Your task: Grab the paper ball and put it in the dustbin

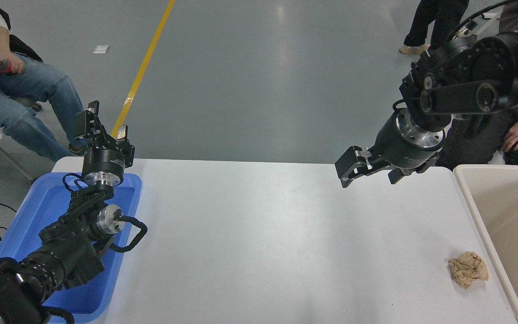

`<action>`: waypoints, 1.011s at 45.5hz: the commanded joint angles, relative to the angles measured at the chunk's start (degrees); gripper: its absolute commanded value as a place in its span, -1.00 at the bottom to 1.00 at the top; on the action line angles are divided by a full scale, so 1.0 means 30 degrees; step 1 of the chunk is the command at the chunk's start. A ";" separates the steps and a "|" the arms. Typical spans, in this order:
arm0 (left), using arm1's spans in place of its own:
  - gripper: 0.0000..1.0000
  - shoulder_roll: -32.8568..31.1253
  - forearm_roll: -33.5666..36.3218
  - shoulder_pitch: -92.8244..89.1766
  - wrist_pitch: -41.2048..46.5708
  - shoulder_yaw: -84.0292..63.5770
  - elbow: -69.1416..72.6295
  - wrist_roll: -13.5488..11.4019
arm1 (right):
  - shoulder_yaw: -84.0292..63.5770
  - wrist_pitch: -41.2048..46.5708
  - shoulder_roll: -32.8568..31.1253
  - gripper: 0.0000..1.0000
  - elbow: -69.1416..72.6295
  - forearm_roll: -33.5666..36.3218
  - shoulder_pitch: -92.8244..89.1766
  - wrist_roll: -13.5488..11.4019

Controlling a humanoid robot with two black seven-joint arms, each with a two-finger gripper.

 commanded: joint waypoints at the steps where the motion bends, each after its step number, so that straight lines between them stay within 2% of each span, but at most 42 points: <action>1: 0.99 -0.0001 0.0000 0.0000 0.0000 0.0001 0.0000 0.0002 | -0.0457 -0.0093 -0.3471 1.00 0.0012 -0.3981 -0.0206 -0.0064; 11: 0.99 -0.0002 0.0000 0.0000 0.0000 0.0001 0.0000 0.0002 | -0.1658 -0.0972 -0.6928 1.00 0.0012 -0.7496 -0.1639 -0.0064; 13: 0.99 -0.0002 0.0000 0.0000 0.0000 0.0001 0.0000 0.0002 | -0.1747 -0.1760 -0.7748 1.00 -0.0017 -0.9136 -0.2459 -0.0064; 20: 0.99 -0.0002 0.0000 0.0000 0.0000 0.0001 0.0000 0.0002 | -0.1747 -0.4047 -0.9800 1.00 -0.0338 -1.1746 -0.4774 -0.0064; 32: 0.99 -0.0002 0.0000 0.0000 0.0000 0.0001 0.0000 0.0002 | -0.1161 -0.5864 -1.1559 1.00 -0.1802 -1.2304 -0.8055 -0.0064; 46: 0.99 -0.0002 0.0000 0.0000 0.0000 0.0001 0.0000 0.0002 | 0.1943 -0.7008 -1.1619 1.00 -0.4233 -1.2247 -1.2390 -0.0093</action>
